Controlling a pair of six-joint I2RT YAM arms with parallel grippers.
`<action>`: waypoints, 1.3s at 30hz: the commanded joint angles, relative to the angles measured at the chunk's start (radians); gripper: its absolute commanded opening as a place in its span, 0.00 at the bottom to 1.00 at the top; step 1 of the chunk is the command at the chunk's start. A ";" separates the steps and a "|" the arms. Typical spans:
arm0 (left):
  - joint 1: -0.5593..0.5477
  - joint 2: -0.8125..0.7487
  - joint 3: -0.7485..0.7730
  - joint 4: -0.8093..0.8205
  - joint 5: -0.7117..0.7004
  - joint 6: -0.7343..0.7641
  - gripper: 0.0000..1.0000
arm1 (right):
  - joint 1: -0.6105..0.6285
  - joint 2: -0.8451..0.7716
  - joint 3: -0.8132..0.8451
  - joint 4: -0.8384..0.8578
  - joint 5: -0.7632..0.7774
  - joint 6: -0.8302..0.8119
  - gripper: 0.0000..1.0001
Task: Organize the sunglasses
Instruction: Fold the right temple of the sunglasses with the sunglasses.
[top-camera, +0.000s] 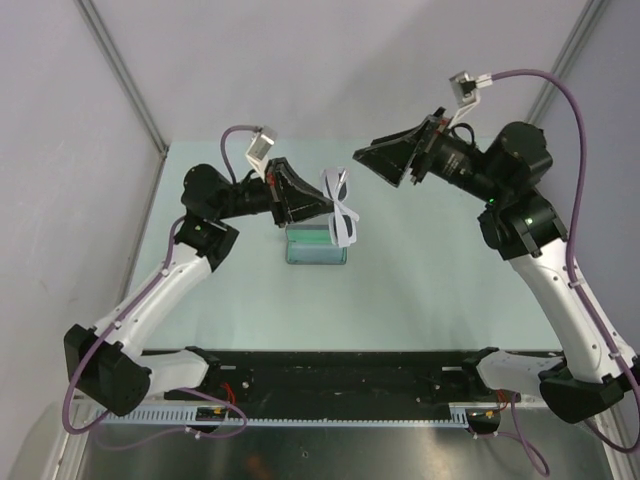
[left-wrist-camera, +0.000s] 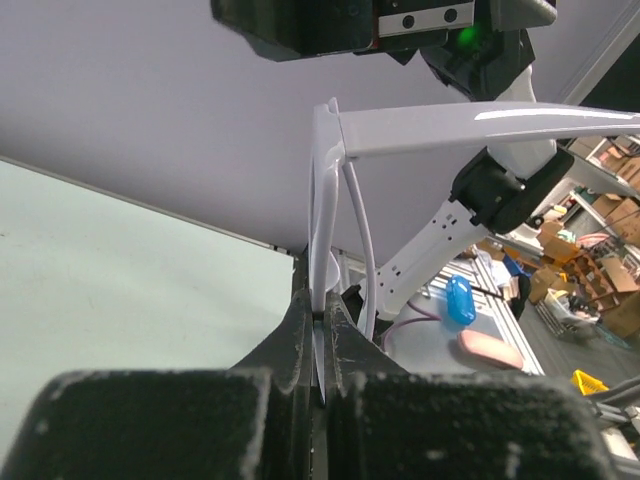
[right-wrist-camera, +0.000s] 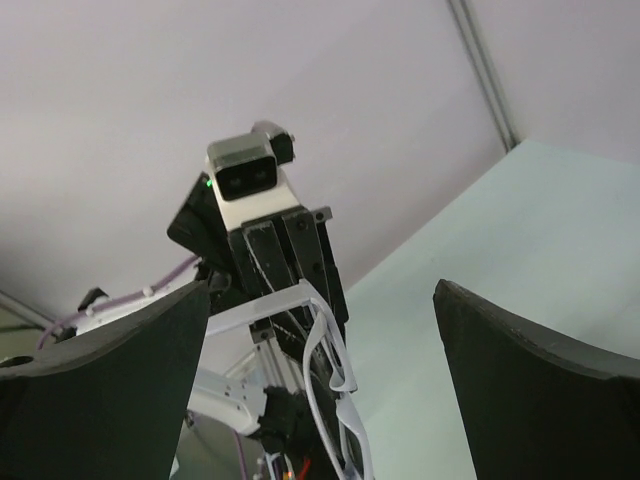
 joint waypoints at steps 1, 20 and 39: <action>0.004 -0.050 -0.012 0.013 0.029 0.058 0.00 | 0.062 0.031 0.059 -0.081 -0.044 -0.090 1.00; 0.006 -0.052 0.022 -0.046 -0.032 0.076 0.00 | 0.179 0.057 0.081 -0.241 0.106 -0.250 1.00; 0.004 -0.058 0.109 -0.057 -0.089 -0.120 0.00 | 0.179 0.031 -0.024 -0.171 0.112 -0.293 0.97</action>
